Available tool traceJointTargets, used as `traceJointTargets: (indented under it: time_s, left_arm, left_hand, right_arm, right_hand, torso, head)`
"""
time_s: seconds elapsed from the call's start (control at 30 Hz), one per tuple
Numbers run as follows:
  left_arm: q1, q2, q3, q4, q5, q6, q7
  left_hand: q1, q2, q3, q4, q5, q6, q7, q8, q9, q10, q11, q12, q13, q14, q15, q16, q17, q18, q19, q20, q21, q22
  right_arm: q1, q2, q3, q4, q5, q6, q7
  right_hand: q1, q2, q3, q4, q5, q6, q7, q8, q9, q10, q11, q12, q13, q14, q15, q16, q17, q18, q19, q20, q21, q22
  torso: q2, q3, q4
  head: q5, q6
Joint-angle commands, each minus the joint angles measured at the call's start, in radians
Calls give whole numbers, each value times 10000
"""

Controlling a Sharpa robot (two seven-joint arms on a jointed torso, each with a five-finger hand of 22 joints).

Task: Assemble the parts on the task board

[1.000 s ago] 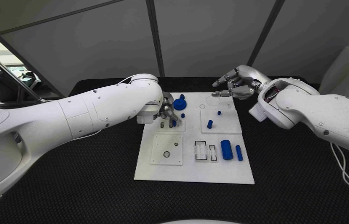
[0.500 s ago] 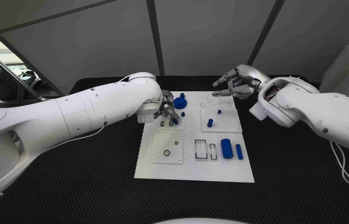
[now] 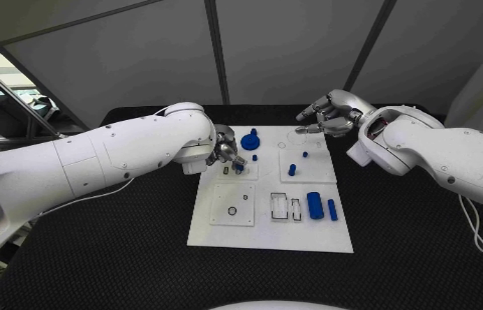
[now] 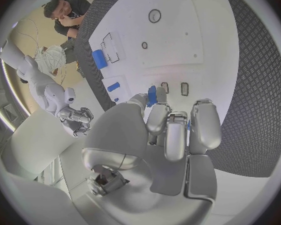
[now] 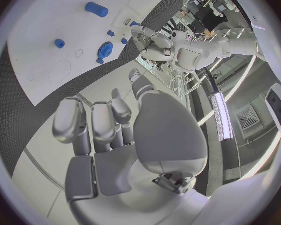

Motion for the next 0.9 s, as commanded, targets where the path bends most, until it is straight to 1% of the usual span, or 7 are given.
traceJointTargets:
  time_s: [0.03, 0.17, 0.27, 0.37, 0.5, 0.63, 0.9]
  left_arm:
    - [-49, -221, 0, 320, -56, -963, 137]
    - [-146, -392, -2, 531, -422, -1228, 171]
    - [-249, -470, -3, 624, -626, -1410, 144]
    - [-351, -499, -4, 665, -760, -1537, 119]
    - [-494, -466, -5, 657, -889, -1650, 88]
    - [-627, -394, -4, 629, -1153, -1780, 111]
    - [-742, -261, -3, 554, -1595, -1931, 111]
  left_hand:
    - [-367, -74, 2108, -1745, -43, 97, 5, -47, 152, 301, -266, 46, 2934, 943, -48, 74, 2449, -212, 55, 1, 10, 56]
    - [-522, -154, 2318, -1799, -54, 138, 11, -61, 233, 320, -290, 47, 2947, 953, -53, 100, 2475, -224, 95, -4, 37, 121]
    - [-601, -187, 2438, -1835, -60, 160, 5, -72, 277, 335, -298, 58, 2958, 958, -55, 110, 2486, -227, 111, -12, 46, 146]
    - [-653, -210, 2520, -1865, -65, 174, 2, -80, 309, 360, -302, 109, 2980, 956, -59, 106, 2481, -227, 113, -15, 45, 150]
    - [-687, -219, 2573, -1884, -72, 188, -2, -83, 332, 379, -305, 149, 2996, 956, -61, 104, 2480, -227, 114, -17, 43, 152]
    - [-706, -226, 2604, -1898, -78, 196, -4, -85, 347, 385, -308, 160, 3002, 957, -62, 106, 2482, -230, 124, -19, 50, 168]
    - [-736, -235, 2653, -1920, -95, 207, -6, -89, 370, 391, -310, 162, 3007, 957, -65, 106, 2483, -232, 130, -21, 54, 179]
  right_arm:
    - [20, -6, 7, -15, -77, 93, 46]
    - [20, -10, 7, -55, -172, 99, 67]
    - [19, -1, 7, -86, -218, 105, 79]
    - [19, 10, 7, -104, -255, 110, 90]
    - [18, 27, 6, -129, -293, 122, 105]
    - [18, 41, 6, -140, -319, 139, 117]
    - [17, 59, 6, -156, -365, 159, 127]
  right_hand:
    - [-8, 55, -8, -51, 60, -73, 27, -48, -14, -8, 21, -34, -16, 62, 6, -50, -19, 159, 39, -19, -41, -19]
    - [-8, 55, -8, -51, 60, -73, 27, -48, -14, -8, 21, -34, -16, 62, 6, -50, -19, 159, 39, -19, -41, -19]
    - [-8, 55, -8, -51, 60, -73, 27, -48, -14, -8, 21, -34, -16, 62, 6, -50, -19, 159, 39, -19, -41, -19]
    - [-19, 54, -10, -50, 62, -75, 28, -48, -14, -8, 22, -34, -18, 61, 6, -59, -27, 161, 37, -19, -49, -27]
    - [-19, 54, -10, -50, 62, -75, 28, -48, -14, -8, 22, -34, -18, 61, 6, -59, -27, 161, 37, -19, -49, -27]
    - [-19, 54, -10, -50, 62, -75, 28, -48, -14, -8, 22, -34, -18, 61, 6, -59, -27, 161, 37, -19, -49, -27]
    - [-39, 57, -13, -46, 64, -77, 31, -47, -14, -5, 23, -28, -14, 63, 7, -63, -26, 163, 34, -19, -61, -39]
  torso:
    - [-10, 12, 13]
    - [-43, 33, 53]
    - [-47, 38, 57]
    - [-48, 43, 62]
    - [-44, 32, 41]
    - [-36, 32, 26]
    - [-39, 40, 42]
  head:
    - [23, -16]
    - [18, -38]
    - [57, -68]
    - [51, -91]
    - [69, -103]
    - [67, -115]
    - [44, -121]
